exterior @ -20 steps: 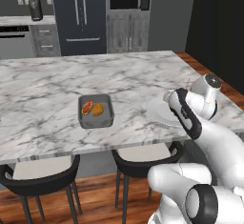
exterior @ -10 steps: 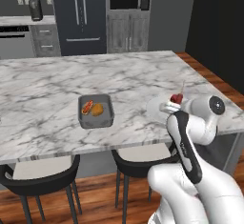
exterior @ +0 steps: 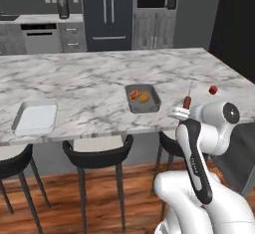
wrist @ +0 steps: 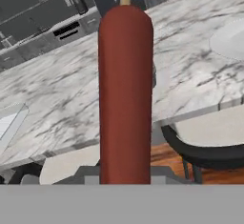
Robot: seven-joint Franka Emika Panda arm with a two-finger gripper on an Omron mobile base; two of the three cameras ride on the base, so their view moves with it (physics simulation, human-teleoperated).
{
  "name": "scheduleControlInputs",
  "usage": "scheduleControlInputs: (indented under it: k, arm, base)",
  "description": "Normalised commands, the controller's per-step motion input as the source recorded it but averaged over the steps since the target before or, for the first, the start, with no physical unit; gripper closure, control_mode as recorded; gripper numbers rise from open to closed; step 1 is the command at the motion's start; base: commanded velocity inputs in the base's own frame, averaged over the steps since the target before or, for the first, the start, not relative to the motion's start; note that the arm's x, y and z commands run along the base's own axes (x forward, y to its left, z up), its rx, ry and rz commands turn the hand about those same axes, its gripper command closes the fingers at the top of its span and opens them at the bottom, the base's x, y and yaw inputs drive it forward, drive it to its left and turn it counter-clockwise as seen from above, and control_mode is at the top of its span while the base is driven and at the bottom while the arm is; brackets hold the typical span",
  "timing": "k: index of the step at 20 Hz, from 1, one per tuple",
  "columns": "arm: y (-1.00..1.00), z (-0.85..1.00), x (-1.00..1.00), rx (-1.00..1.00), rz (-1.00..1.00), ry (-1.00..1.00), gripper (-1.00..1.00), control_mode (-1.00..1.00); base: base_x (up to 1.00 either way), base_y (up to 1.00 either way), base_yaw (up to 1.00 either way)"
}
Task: Place one cooked food and one vegetable from the large plate to each tupperware container.
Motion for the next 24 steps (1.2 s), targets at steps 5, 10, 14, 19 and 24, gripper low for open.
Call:
scheduleControlInputs:
  k: [5,10,14,19,24]
  arm:
    - [0.0,0.0,0.0,0.0,0.0,0.0,1.0,1.0]
    - [0.0,0.0,0.0,0.0,0.0,0.0,1.0,1.0]
    - [0.0,0.0,0.0,0.0,0.0,0.0,1.0,1.0]
    - [0.0,0.0,0.0,0.0,0.0,0.0,1.0,1.0]
    - [0.0,0.0,0.0,0.0,0.0,0.0,1.0,1.0]
  base:
    - [-0.16,1.0,0.11]
    - [-0.07,1.0,0.06]
    - [0.0,1.0,0.05]
    - [0.92,0.98,0.0]
    - [1.0,0.31,-0.03]
